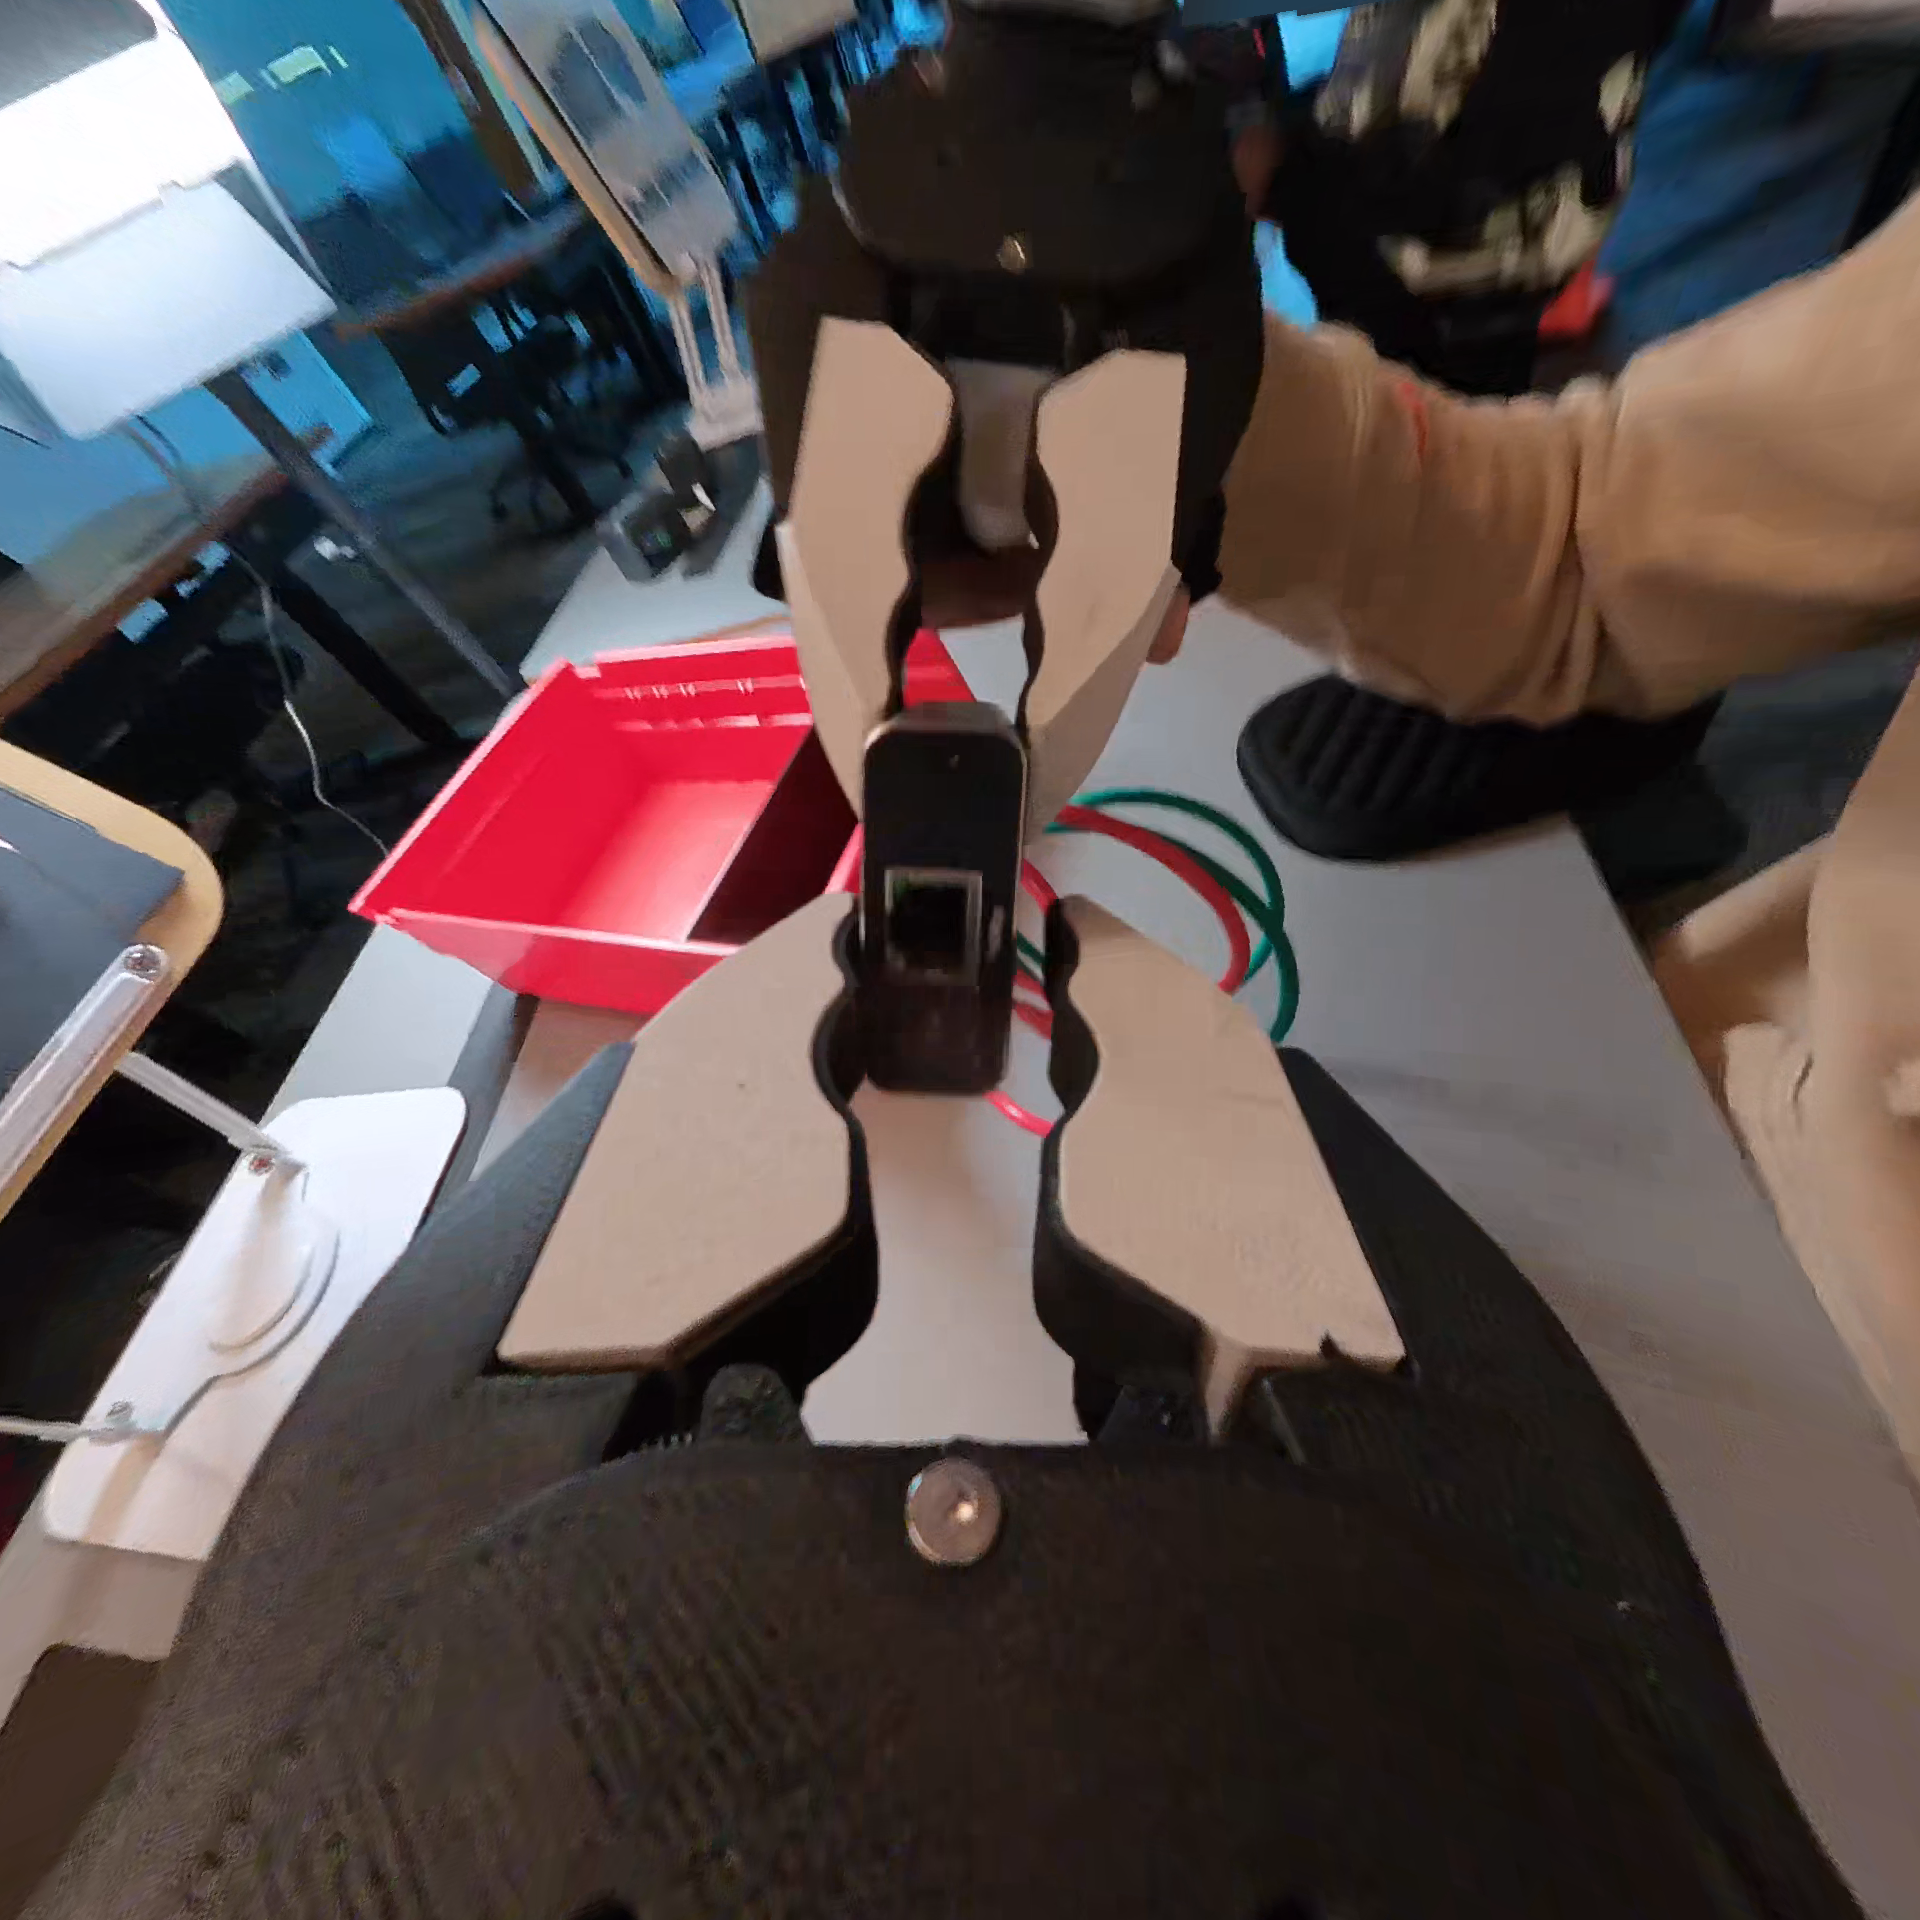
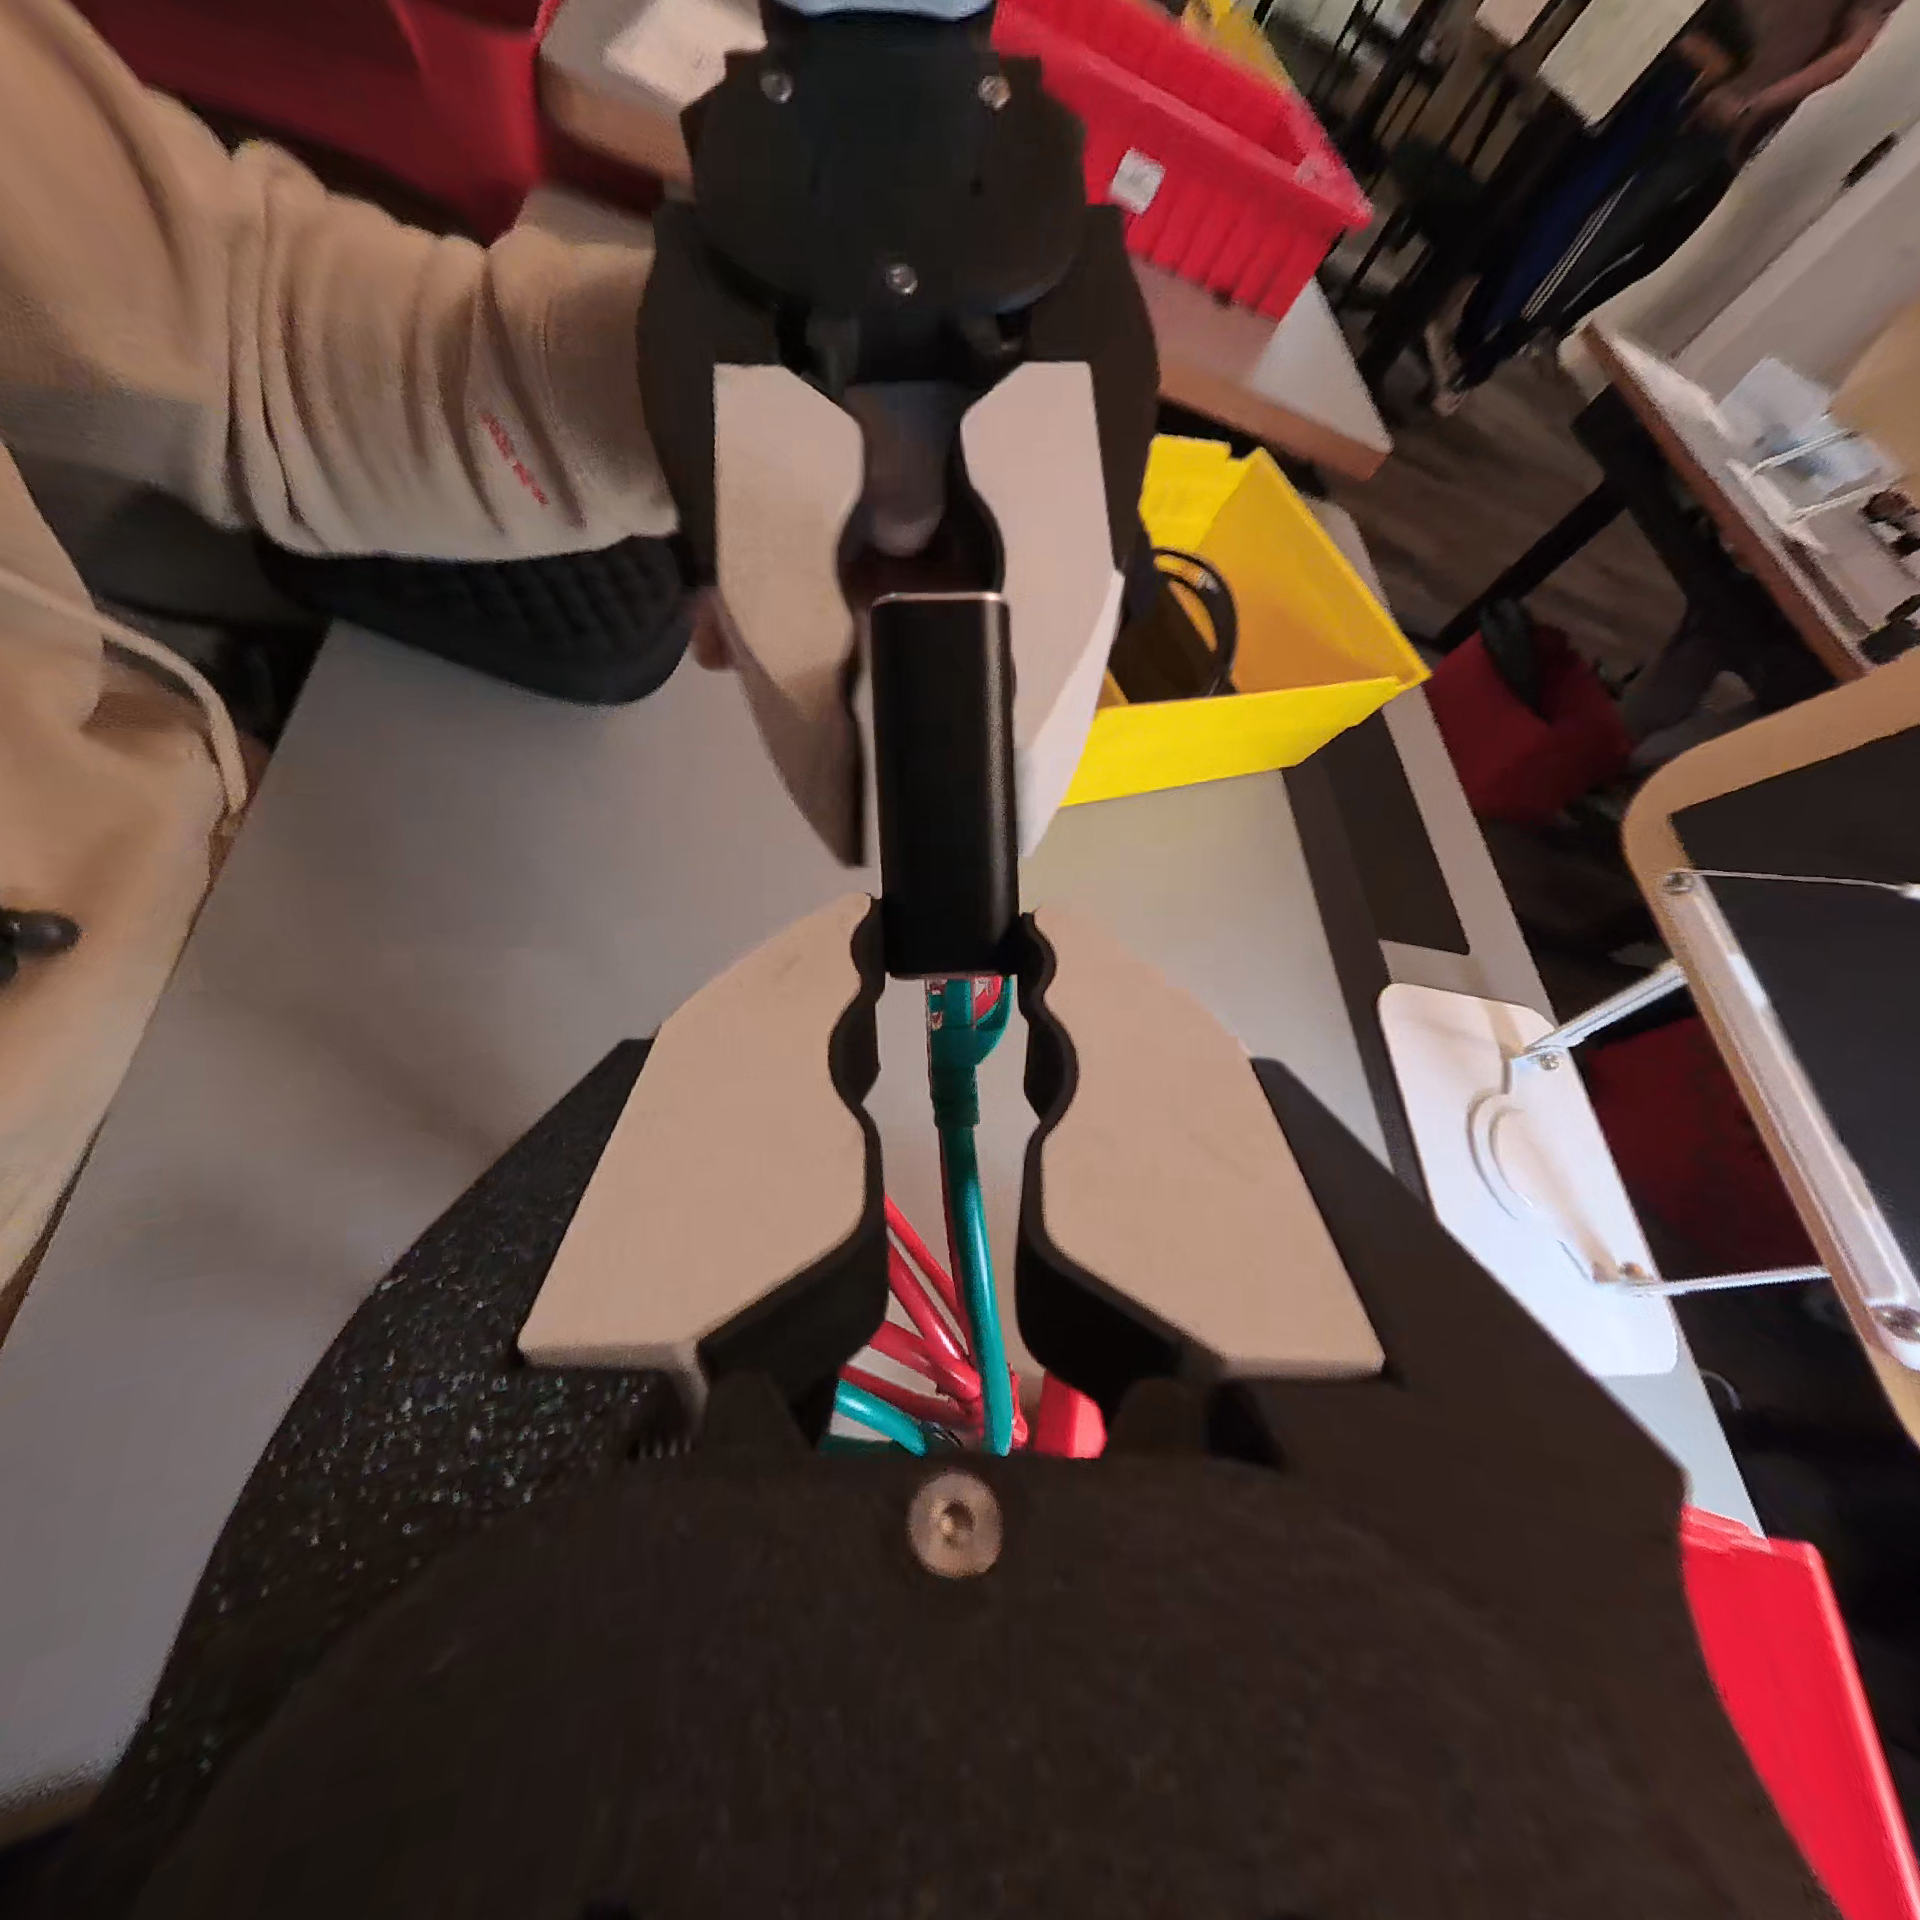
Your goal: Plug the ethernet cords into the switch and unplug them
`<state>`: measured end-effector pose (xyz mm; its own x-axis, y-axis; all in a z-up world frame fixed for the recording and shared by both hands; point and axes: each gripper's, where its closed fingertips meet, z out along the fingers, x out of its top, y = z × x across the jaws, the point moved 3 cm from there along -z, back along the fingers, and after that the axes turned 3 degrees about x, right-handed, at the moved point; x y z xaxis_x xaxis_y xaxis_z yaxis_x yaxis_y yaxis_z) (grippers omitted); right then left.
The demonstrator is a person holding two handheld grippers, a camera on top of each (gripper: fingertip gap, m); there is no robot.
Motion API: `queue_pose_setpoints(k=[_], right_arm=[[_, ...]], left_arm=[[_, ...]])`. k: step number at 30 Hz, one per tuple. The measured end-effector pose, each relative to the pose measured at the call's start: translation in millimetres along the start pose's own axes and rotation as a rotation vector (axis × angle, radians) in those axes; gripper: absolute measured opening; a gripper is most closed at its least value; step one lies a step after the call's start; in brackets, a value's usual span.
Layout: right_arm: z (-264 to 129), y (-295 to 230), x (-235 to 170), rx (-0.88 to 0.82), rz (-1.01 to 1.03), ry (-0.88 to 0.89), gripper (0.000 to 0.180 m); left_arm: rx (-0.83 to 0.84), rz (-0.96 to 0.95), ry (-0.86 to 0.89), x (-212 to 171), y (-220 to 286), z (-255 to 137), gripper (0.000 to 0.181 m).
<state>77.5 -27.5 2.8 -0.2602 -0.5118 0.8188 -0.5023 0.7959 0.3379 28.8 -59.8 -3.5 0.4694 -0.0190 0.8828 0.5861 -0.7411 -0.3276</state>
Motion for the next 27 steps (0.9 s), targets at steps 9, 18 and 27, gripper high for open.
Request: queue_pose_setpoints(k=[9,18,27], right_arm=[[-24.4,24.4,54.4,-0.304,0.103,0.432,0.021],[130.7,-56.1,38.1,0.052,0.4,0.462,0.038],[58.7,42.3,14.2,-0.1,0.546,0.791,0.06]], left_arm=[[0.191,-0.204,0.166,-7.0,-51.2,-20.9,0.025],[0.279,-0.615,0.502,-25.8,-100.9,-52.1,0.025],[0.102,-0.618,0.602,0.0,-78.4,-45.1,0.025]])
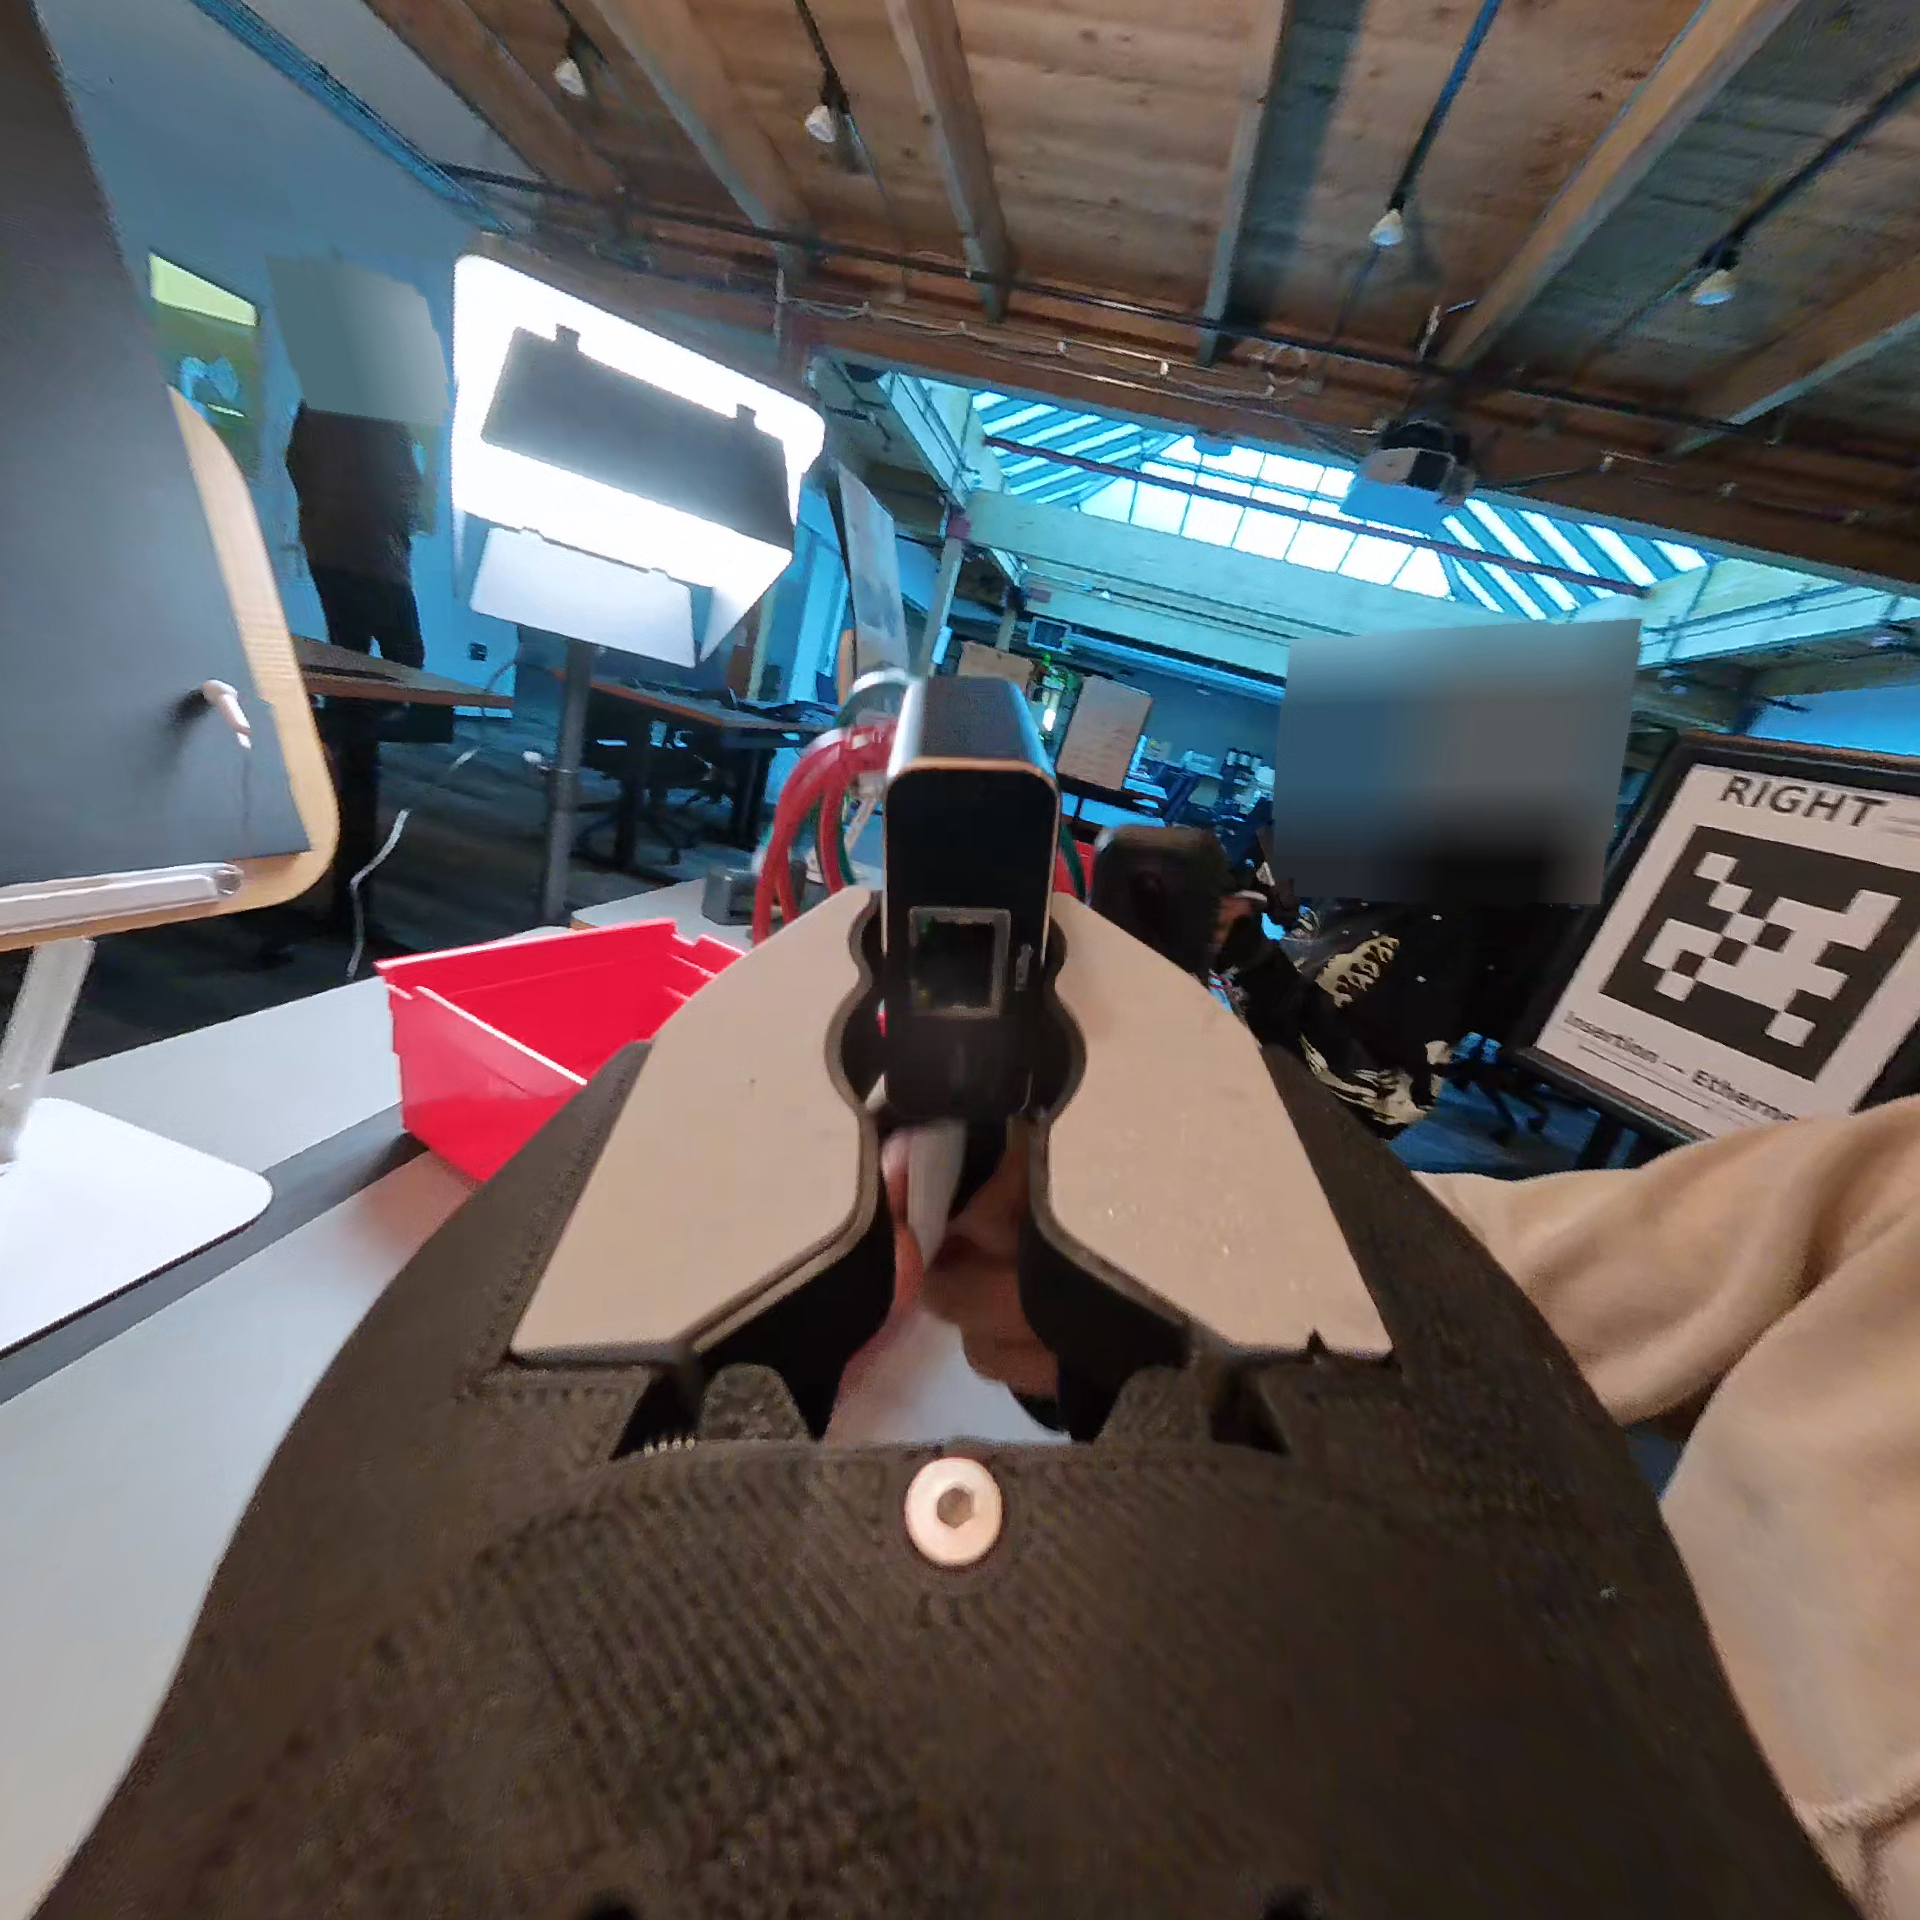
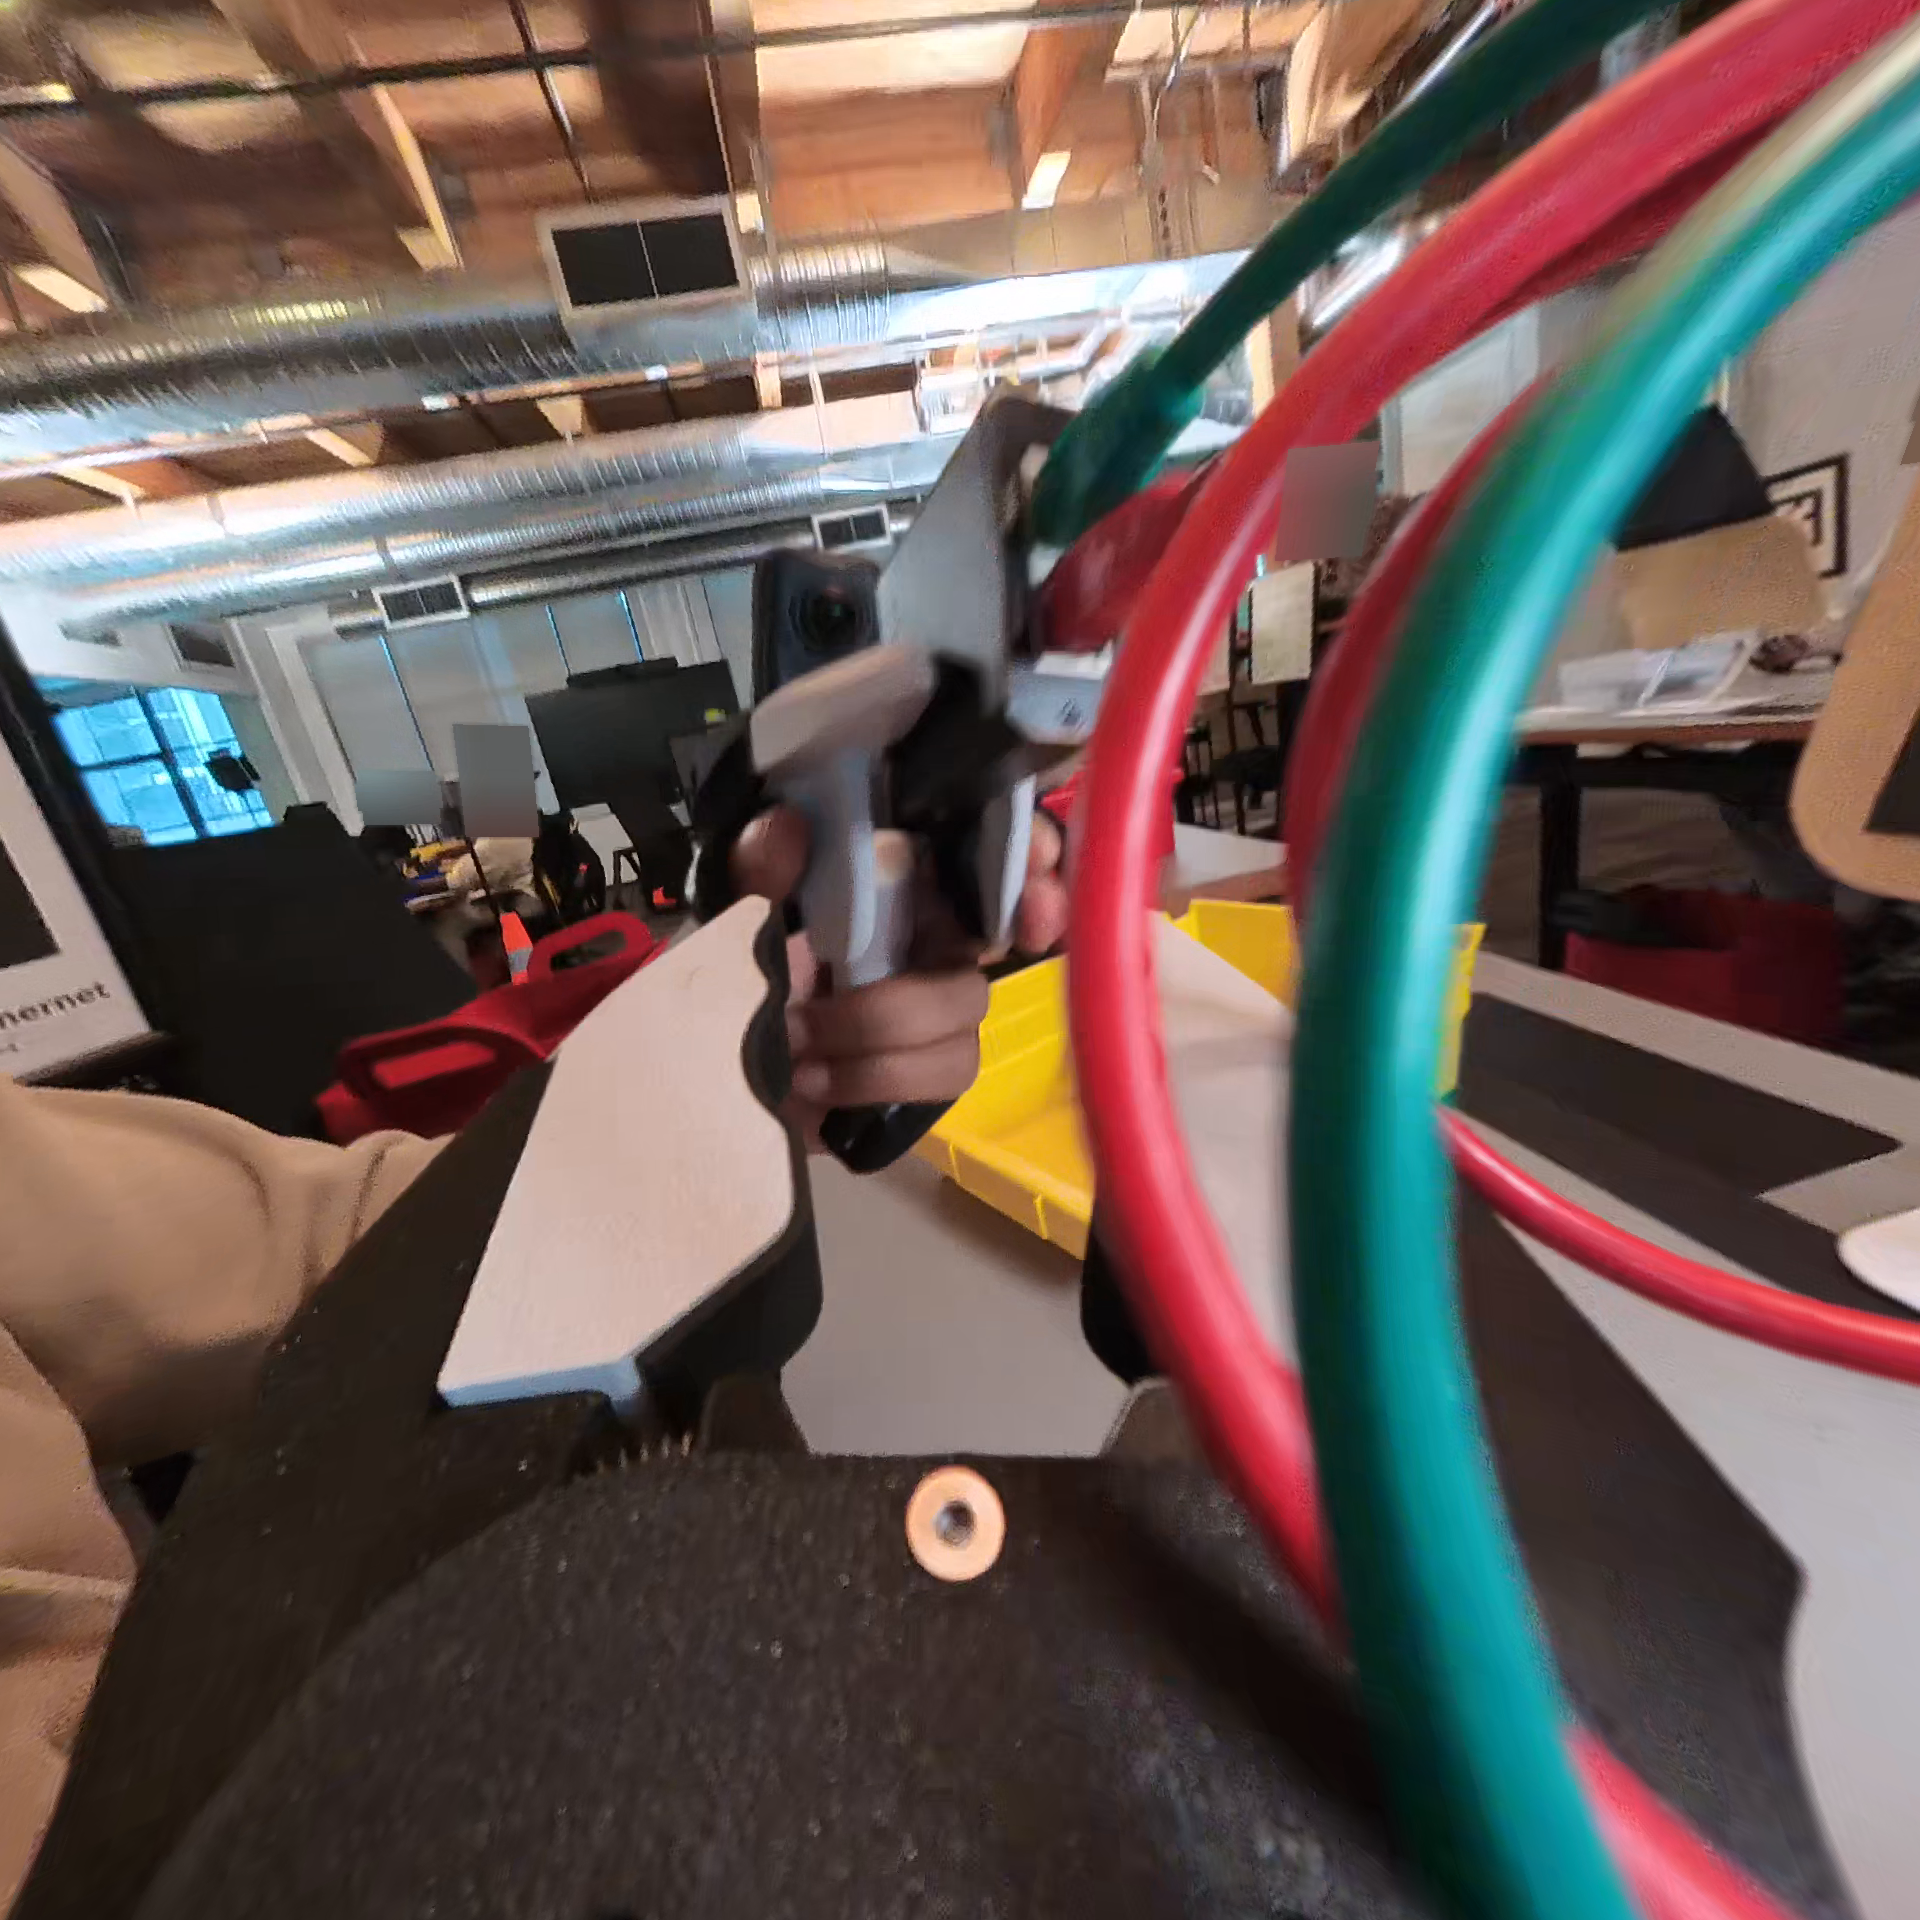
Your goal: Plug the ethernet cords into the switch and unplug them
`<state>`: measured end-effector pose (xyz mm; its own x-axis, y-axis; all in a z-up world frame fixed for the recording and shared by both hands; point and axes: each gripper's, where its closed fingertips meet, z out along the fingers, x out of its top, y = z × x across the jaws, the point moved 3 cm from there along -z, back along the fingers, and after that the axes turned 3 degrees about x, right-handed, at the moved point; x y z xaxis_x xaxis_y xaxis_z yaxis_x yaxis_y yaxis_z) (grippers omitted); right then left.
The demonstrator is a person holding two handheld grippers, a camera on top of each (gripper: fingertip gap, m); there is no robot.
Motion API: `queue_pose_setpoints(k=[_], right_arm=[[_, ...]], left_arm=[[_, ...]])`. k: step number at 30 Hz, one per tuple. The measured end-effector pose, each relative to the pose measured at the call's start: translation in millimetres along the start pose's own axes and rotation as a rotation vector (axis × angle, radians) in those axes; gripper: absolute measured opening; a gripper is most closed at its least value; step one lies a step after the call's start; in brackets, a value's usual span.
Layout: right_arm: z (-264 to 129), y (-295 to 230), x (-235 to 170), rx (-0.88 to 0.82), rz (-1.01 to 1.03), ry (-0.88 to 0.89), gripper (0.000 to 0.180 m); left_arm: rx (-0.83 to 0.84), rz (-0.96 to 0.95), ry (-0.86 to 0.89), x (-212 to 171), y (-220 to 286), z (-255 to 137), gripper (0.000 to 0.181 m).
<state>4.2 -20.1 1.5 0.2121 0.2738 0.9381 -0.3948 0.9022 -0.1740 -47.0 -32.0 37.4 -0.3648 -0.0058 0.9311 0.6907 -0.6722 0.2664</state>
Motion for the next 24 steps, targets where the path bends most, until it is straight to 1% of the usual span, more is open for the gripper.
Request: queue_pose_setpoints(k=[2,6,10,12,14,15,17,18,19,20,21,22,24], right_arm=[[-7.6,2.4,13.1,0.009,-0.01,0.002,0.058],[-10.6,-3.4,20.1,0.065,-0.024,-0.034,0.056],[-10.8,-0.3,15.9,0.049,0.015,-0.101,0.055],[-10.3,3.4,10.6,0.021,-0.011,-0.15,0.057],[-10.3,6.7,6.1,-0.002,-0.024,-0.179,0.054],[-10.6,9.7,4.7,-0.024,-0.005,-0.187,0.049],[-9.6,15.3,-0.9,-0.062,0.144,-0.215,0.047],[-8.5,17.4,-3.3,-0.087,0.235,-0.205,0.05],[-7.0,17.4,-5.8,-0.1,0.284,-0.19,0.058],[-5.9,16.2,-8.1,-0.097,0.272,-0.18,0.062],[-5.6,15.2,-8.6,-0.077,0.222,-0.167,0.062],[-6.1,13.7,-6.3,-0.034,0.185,-0.141,0.06],[-8.8,10.0,-3.5,0.063,0.126,-0.123,0.05]], left_arm=[[-0.048,-0.009,-0.057,-8.4,5.6,5.3,0.025],[-0.105,-0.014,-0.163,-24.7,12.8,13.0,0.026],[-0.055,-0.006,-0.261,-29.9,7.8,10.7,0.026],[0.008,0.05,-0.322,-31.2,3.3,7.1,0.026],[0.069,0.113,-0.415,-34.0,0.8,3.3,0.026],[0.097,0.139,-0.459,-35.4,-0.7,1.1,0.026],[0.159,0.208,-0.532,-39.5,-4.2,-2.3,0.026],[0.191,0.251,-0.567,-43.4,-5.3,-2.4,0.026],[0.239,0.312,-0.6,-47.4,-6.7,-1.4,0.026],[0.266,0.378,-0.624,-50.6,-5.2,0.7,0.026],[0.274,0.415,-0.637,-51.7,-2.3,2.3,0.026],[0.266,0.415,-0.637,-50.6,0.2,2.7,0.026],[0.187,0.327,-0.61,-47.6,5.5,1.2,0.026]])
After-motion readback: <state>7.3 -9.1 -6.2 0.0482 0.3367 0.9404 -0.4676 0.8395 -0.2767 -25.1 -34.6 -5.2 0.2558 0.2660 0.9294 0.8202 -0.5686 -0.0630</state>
